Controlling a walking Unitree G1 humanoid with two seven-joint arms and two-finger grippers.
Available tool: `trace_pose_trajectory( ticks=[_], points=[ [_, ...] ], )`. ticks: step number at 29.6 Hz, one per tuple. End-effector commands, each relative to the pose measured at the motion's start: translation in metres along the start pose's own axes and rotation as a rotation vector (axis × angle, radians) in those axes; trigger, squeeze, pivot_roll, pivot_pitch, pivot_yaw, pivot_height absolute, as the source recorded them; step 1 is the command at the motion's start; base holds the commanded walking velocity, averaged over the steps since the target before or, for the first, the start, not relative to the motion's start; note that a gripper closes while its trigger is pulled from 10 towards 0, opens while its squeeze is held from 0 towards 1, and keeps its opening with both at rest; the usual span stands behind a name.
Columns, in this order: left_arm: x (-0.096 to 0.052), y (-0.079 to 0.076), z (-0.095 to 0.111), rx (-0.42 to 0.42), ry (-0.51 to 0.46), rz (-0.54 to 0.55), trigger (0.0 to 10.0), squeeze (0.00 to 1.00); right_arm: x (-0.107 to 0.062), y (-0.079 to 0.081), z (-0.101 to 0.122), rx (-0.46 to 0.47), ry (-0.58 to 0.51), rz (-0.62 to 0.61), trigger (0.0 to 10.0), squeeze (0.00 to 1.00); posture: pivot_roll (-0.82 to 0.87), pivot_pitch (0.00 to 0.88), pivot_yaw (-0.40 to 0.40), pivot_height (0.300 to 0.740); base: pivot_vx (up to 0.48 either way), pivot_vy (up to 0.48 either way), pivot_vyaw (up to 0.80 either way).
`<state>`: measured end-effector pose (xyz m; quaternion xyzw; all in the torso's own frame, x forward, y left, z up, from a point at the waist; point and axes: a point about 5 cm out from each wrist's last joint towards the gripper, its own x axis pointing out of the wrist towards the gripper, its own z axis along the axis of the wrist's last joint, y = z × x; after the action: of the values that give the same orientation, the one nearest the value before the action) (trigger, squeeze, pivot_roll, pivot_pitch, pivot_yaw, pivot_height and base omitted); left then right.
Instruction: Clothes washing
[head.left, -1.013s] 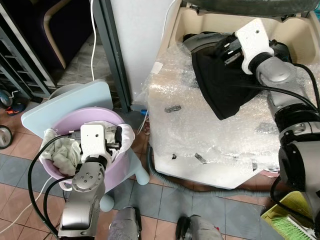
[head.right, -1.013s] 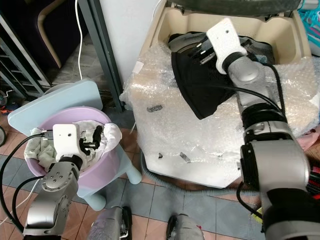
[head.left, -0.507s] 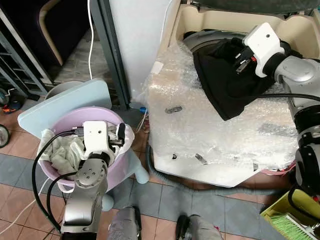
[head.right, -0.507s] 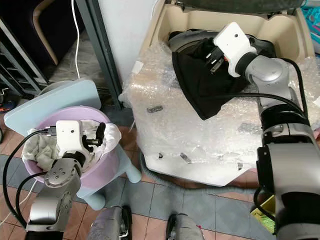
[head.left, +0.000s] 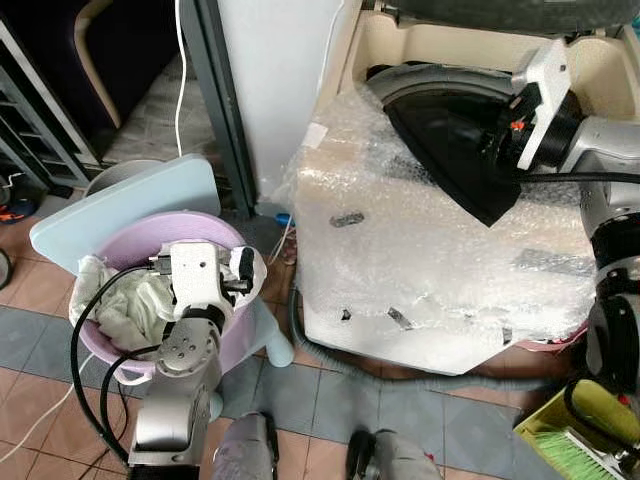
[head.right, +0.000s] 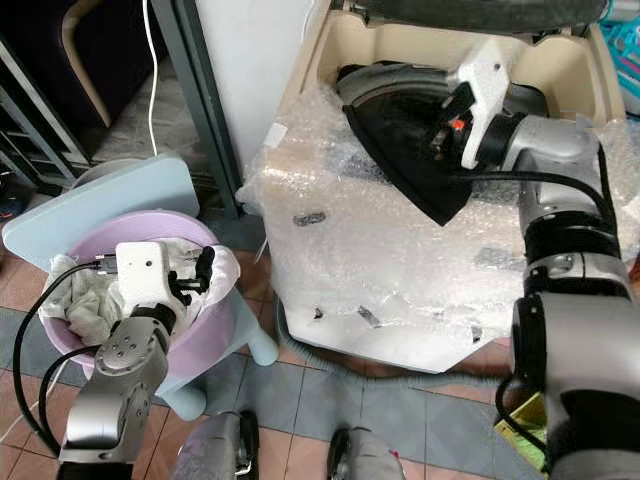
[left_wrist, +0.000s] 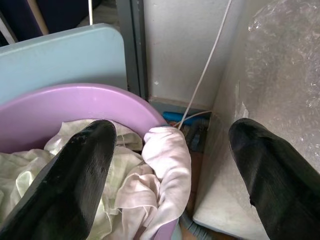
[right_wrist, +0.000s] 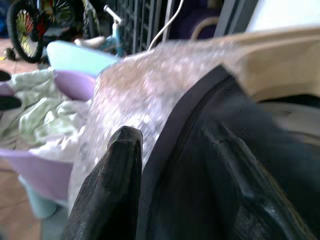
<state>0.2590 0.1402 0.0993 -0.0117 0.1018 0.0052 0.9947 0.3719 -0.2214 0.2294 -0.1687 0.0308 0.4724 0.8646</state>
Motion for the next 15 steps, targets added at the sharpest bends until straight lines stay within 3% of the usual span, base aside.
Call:
trace_pose_trajectory(
  ticks=[1, 4, 7, 8, 9, 11, 12, 13, 15],
  points=[
    [0.002, 0.000, 0.000, 0.018, 0.000, -0.007, 10.0, 0.00, -0.001, -0.001, 0.003, -0.053, 0.046, 0.012, 10.0, 1.00, 0.03, 0.105, 0.001, 0.740, 0.000, 0.000, 0.00],
    [0.003, -0.001, 0.000, 0.022, 0.000, -0.012, 10.0, 0.00, -0.001, 0.002, -0.011, -0.085, 0.144, -0.009, 10.0, 1.00, 0.03, 0.097, 0.008, 0.740, 0.000, 0.000, 0.00],
    [0.003, -0.002, 0.000, 0.026, 0.000, -0.015, 10.0, 0.00, -0.001, -0.004, -0.016, -0.109, 0.192, -0.114, 10.0, 1.00, 0.03, 0.094, 0.006, 0.740, 0.000, 0.000, 0.00],
    [0.004, -0.001, 0.000, 0.027, 0.000, -0.013, 10.0, 0.00, -0.003, -0.014, -0.013, -0.153, 0.220, -0.268, 10.0, 1.00, 0.04, 0.094, 0.005, 0.740, 0.000, 0.000, 0.00],
    [0.004, -0.001, 0.000, 0.028, -0.001, -0.012, 10.0, 0.00, -0.004, -0.018, -0.012, -0.167, 0.231, -0.326, 10.0, 1.00, 0.04, 0.094, 0.005, 0.740, 0.000, 0.000, 0.00],
    [0.003, -0.001, 0.001, 0.029, -0.002, -0.005, 10.0, 0.00, -0.013, -0.035, -0.003, -0.246, 0.282, -0.559, 10.0, 1.00, 0.04, 0.097, 0.001, 0.740, 0.000, 0.000, 0.00],
    [0.003, -0.001, 0.001, 0.029, -0.002, -0.005, 10.0, 0.00, -0.013, -0.035, -0.003, -0.246, 0.282, -0.559, 10.0, 1.00, 0.04, 0.097, 0.001, 0.740, 0.000, 0.000, 0.00],
    [0.003, 0.001, 0.001, 0.028, -0.004, 0.004, 10.0, 0.00, -0.020, -0.049, 0.020, -0.315, 0.233, -0.720, 10.0, 1.00, 0.04, 0.105, -0.001, 0.740, 0.000, 0.000, 0.00],
    [0.004, 0.002, 0.001, 0.027, -0.006, 0.011, 10.0, 0.00, -0.023, -0.056, 0.049, -0.316, 0.087, -0.808, 10.0, 1.00, 0.04, 0.117, 0.002, 0.740, 0.000, 0.000, 0.00]
  ],
)
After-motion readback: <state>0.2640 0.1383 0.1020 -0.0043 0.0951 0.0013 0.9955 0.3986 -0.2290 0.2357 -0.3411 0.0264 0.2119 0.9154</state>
